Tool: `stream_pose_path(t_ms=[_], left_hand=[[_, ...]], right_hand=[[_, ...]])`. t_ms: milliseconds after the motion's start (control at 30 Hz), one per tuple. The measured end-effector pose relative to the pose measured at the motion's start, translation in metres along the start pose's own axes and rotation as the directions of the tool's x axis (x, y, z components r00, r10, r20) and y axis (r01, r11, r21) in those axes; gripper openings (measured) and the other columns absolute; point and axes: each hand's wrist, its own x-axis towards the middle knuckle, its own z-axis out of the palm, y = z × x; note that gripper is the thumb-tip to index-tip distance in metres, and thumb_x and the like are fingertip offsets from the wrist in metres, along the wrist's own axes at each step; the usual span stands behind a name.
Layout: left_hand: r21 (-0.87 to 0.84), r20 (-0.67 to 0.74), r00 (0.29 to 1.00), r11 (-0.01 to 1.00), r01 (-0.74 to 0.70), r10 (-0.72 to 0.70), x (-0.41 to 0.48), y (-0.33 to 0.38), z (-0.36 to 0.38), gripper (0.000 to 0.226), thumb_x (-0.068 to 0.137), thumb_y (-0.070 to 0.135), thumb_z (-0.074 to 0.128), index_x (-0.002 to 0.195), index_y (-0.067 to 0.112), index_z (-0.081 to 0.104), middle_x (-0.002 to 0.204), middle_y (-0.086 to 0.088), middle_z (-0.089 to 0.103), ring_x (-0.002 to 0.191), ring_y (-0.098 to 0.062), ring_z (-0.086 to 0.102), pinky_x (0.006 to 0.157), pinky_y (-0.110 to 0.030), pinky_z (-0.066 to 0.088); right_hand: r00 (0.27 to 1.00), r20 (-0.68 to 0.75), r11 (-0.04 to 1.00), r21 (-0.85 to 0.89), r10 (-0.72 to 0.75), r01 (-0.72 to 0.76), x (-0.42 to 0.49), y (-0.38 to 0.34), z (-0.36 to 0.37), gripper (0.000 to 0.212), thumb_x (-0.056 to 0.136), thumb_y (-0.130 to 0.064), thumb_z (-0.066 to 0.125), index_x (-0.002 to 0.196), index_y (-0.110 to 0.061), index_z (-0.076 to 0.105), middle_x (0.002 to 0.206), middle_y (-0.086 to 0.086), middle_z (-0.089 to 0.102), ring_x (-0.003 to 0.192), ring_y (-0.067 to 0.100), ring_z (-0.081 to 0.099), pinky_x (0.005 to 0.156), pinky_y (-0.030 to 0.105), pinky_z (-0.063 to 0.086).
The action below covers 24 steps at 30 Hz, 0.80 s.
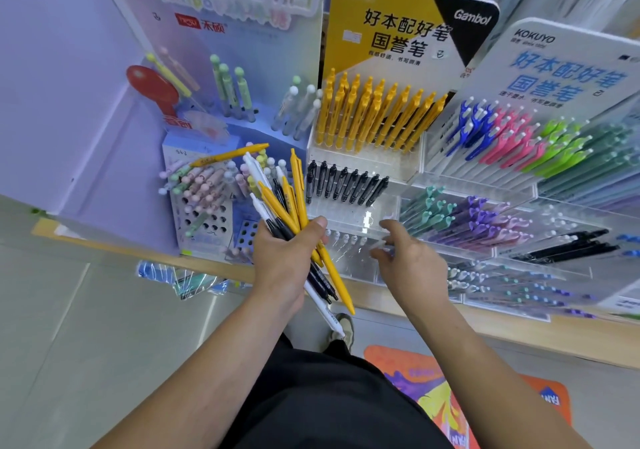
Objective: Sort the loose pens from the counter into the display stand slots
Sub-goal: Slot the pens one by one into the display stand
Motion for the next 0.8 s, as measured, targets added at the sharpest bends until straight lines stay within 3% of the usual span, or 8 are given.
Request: stream_pose_path(t_ms=[133,200,267,333,433,600,667,800], left_hand=[[0.021,0.010,1.000,0.999,0.024,-0.024,-0.002,-0.004,0.002,0.027,0.087,0.008,0.084,0.105,0.005,0.064,0.078,-0.004,0.077,0.075,-0.024,0.077,0.087,-0.045,0.061],[0.041,0.004,1.000,0.999,0.019,-0.019,-0.003,-0.005,0.005,0.028,0.085,0.013,0.087,0.103,0.010,0.065,0.085,-0.008,0.078,0.085,-0.030,0.078,0.097,-0.052,0.058],[0.047,-0.012,1.000,0.999,0.013,-0.012,-0.003,-0.004,0.010,0.028,0.085,0.013,0.086,0.102,0.011,0.065,0.082,-0.007,0.077,0.083,-0.029,0.077,0.092,-0.051,0.059],[0.018,-0.014,1.000,1.000,0.015,-0.015,-0.003,-0.002,0.016,0.026,0.088,0.008,0.083,0.104,0.006,0.063,0.071,-0.004,0.074,0.071,-0.023,0.075,0.074,-0.044,0.061],[0.024,0.002,1.000,1.000,0.019,-0.019,-0.006,0.001,0.022,0.027,0.088,0.008,0.083,0.105,0.005,0.062,0.068,0.000,0.073,0.067,-0.021,0.074,0.065,-0.042,0.063],[0.112,0.014,1.000,0.994,-0.007,0.005,-0.007,-0.001,0.011,0.032,0.088,0.016,0.084,0.109,0.006,0.062,0.078,-0.004,0.074,0.062,-0.019,0.071,0.060,-0.035,0.059],[0.146,0.006,1.000,0.989,-0.005,0.004,-0.007,-0.005,0.006,0.033,0.088,0.018,0.085,0.109,0.007,0.062,0.076,-0.001,0.075,0.065,-0.020,0.074,0.059,-0.035,0.058],[0.174,0.039,0.998,0.983,-0.061,0.055,-0.008,0.001,0.003,0.035,0.089,0.022,0.084,0.111,0.003,0.063,0.076,-0.009,0.074,0.064,-0.021,0.072,0.061,-0.036,0.057]], right_hand=[[0.994,-0.110,0.997,0.073,-0.027,0.035,-0.009,0.003,-0.009,0.013,0.094,-0.031,0.072,0.102,-0.021,0.073,0.086,0.001,0.075,0.072,0.029,0.072,0.053,0.036,0.054],[0.979,-0.191,0.989,0.115,-0.075,0.098,-0.016,-0.010,-0.022,0.017,0.095,-0.039,0.071,0.094,-0.023,0.074,0.088,-0.007,0.072,0.065,0.019,0.068,0.051,0.031,0.050],[0.993,-0.078,0.961,0.253,-0.091,0.108,-0.025,-0.032,-0.037,0.029,0.092,-0.054,0.067,0.097,-0.027,0.076,0.091,-0.014,0.070,0.066,0.010,0.063,0.057,0.028,0.050],[0.985,0.158,0.907,0.420,-0.065,-0.007,-0.029,-0.050,-0.046,0.037,0.087,-0.063,0.067,0.105,-0.032,0.076,0.082,-0.018,0.068,0.064,0.003,0.059,0.060,0.027,0.048],[0.961,0.272,0.805,0.582,-0.059,-0.115,-0.029,-0.057,-0.050,0.013,0.090,-0.043,0.072,0.095,-0.032,0.077,0.061,-0.008,0.062,0.052,0.010,0.053,0.054,0.032,0.045],[0.945,0.325,0.879,0.456,-0.019,-0.140,-0.032,-0.046,-0.055,0.016,0.092,-0.043,0.058,0.087,-0.032,0.069,0.070,-0.001,0.072,0.063,0.019,0.070,0.065,0.044,0.059],[0.929,0.369,0.876,0.446,0.008,-0.184,-0.032,-0.039,-0.057,0.012,0.095,-0.032,0.062,0.086,-0.030,0.069,0.074,-0.006,0.074,0.068,0.015,0.072,0.069,0.043,0.061],[0.899,0.434,0.733,0.595,0.052,-0.329,-0.027,-0.038,-0.071,0.011,0.100,-0.013,0.061,0.095,-0.020,0.068,0.083,-0.004,0.078,0.077,0.008,0.074,0.073,0.031,0.056]])
